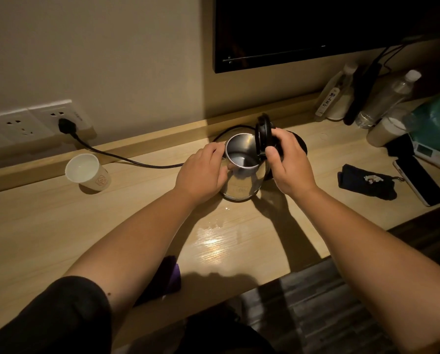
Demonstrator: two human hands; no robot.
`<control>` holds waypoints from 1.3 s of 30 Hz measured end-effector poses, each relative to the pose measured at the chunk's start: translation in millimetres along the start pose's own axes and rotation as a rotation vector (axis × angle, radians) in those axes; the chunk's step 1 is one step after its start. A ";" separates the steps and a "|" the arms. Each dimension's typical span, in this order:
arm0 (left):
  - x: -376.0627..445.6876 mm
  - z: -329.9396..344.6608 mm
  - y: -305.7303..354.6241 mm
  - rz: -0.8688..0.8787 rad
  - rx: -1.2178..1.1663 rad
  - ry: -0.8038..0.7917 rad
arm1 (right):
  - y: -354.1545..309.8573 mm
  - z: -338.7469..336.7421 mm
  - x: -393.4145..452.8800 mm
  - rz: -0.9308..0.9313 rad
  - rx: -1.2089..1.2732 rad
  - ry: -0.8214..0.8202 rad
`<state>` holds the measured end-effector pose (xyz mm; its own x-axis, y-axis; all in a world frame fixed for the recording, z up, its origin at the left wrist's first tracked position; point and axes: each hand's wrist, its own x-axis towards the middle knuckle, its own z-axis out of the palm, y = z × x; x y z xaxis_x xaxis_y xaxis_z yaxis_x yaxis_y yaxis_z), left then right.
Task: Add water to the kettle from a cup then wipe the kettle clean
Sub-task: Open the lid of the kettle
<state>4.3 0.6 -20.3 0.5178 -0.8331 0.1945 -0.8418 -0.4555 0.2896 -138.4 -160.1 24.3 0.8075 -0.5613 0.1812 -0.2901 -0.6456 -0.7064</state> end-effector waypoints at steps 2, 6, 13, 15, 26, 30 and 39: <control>-2.0 0.6 0.5 0.000 0.003 0.001 | 3.2 1.2 -3.8 0.053 0.047 0.042; -5.8 2.3 3.1 -0.030 0.010 -0.003 | 6.5 4.3 -12.5 0.152 0.138 0.118; -8.5 -3.4 7.8 -0.063 0.008 -0.023 | 4.0 3.8 -16.5 0.300 0.269 0.162; -10.0 -4.3 8.1 -0.066 0.004 -0.024 | 6.9 4.9 -16.6 0.335 0.292 0.163; -14.0 -4.6 8.9 -0.081 0.029 -0.042 | 0.1 1.3 -15.5 0.342 0.325 0.143; -13.6 -6.6 9.6 -0.080 0.057 -0.046 | 1.6 0.7 -14.8 0.332 0.315 0.142; -22.5 -17.4 6.3 -0.108 0.129 -0.078 | 9.9 -5.2 -28.6 0.305 0.241 0.213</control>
<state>-10.0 21.9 -6.5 0.5972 -0.7965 0.0945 -0.7970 -0.5761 0.1815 -167.0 -153.1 15.6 0.5727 -0.8176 0.0591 -0.3500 -0.3090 -0.8843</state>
